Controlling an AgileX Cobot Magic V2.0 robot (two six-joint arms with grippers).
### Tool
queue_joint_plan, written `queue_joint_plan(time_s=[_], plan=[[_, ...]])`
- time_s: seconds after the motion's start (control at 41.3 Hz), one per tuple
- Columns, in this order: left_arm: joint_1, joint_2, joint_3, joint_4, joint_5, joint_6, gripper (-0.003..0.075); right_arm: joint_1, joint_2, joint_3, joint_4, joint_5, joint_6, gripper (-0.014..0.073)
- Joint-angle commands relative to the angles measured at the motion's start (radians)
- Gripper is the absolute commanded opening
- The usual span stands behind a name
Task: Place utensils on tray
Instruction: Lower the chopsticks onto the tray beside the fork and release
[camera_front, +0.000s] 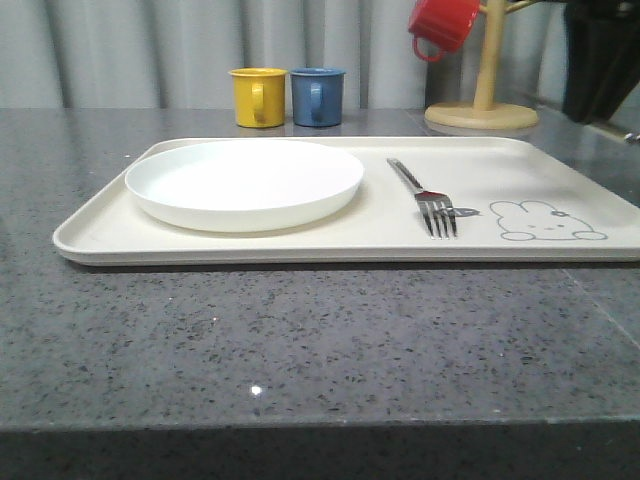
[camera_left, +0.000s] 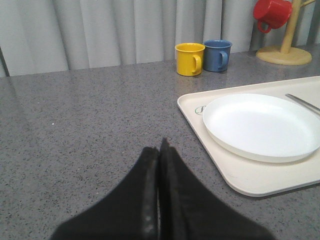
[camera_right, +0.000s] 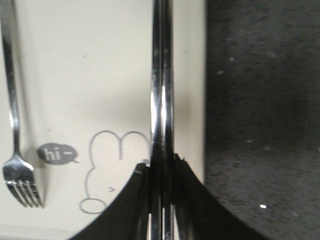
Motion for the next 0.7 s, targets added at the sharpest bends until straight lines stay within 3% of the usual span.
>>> queue_joint_plan(time_s=[0.0,0.169,0.677], plan=[[0.003,0.013,-0.028,-0.001,-0.081,-0.008,-0.0019,0.066,-0.008,-0.03,0.003,-0.046,0.048,0.0034],[0.003,0.013,-0.028,-0.001,-0.081,-0.008,-0.0019,0.116,0.051,-0.03,0.003,-0.068,0.103,0.0034],[0.003,0.013,-0.028,-0.001,-0.081,-0.008,-0.0019,0.116,0.119,-0.03,-0.04,-0.061,0.159,0.0034]])
